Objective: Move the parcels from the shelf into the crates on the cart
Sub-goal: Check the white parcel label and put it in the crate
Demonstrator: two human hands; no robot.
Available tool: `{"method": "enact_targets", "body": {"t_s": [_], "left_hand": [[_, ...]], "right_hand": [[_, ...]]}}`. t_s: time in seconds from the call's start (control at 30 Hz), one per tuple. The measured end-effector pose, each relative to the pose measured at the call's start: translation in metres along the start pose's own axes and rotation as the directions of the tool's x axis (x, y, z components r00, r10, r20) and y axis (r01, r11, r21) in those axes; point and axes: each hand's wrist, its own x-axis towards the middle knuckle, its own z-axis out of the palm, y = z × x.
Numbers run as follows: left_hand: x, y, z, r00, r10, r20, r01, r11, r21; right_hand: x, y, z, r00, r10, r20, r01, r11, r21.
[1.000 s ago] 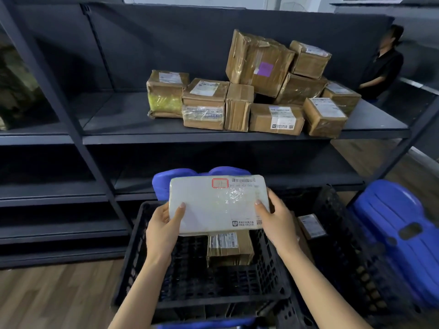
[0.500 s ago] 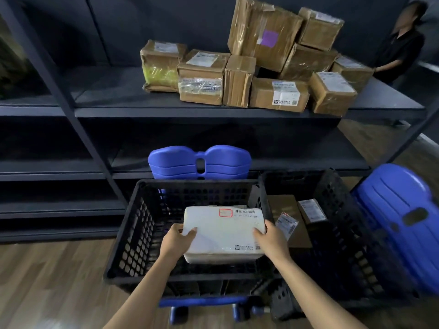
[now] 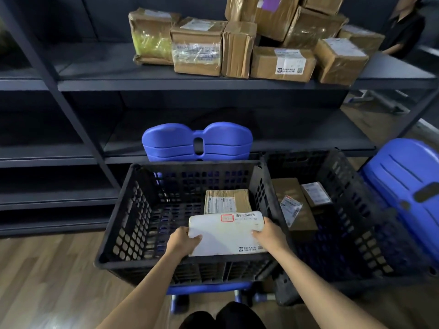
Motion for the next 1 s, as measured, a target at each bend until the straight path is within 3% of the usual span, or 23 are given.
{"method": "enact_targets", "body": {"t_s": [0.17,0.57,0.73,0.87,1.0], "left_hand": [[0.017,0.002,0.004,0.994,-0.023,0.109,0.015,0.997,0.072],[0.052,0.009,0.028,0.982,-0.073,0.176,0.021,0.959,0.283],[0.058,0.006,0.036,0.957,-0.090,0.274,-0.005,0.945,0.328],[0.062,0.004,0.037,0.955,-0.060,0.290,-0.052,0.930,0.363],[0.056,0.004,0.035,0.932,-0.034,0.361,-0.132,0.895,0.425]], "right_hand": [[0.013,0.006,0.008,0.998,0.009,0.065,-0.003,0.996,-0.086],[0.043,0.011,0.030,0.982,0.118,0.147,-0.076,0.961,-0.266],[0.049,0.010,0.035,0.967,0.160,0.197,-0.076,0.925,-0.373],[0.051,0.012,0.037,0.977,0.117,0.178,-0.028,0.901,-0.433],[0.042,0.004,0.034,0.993,0.004,0.117,0.067,0.795,-0.603]]}}
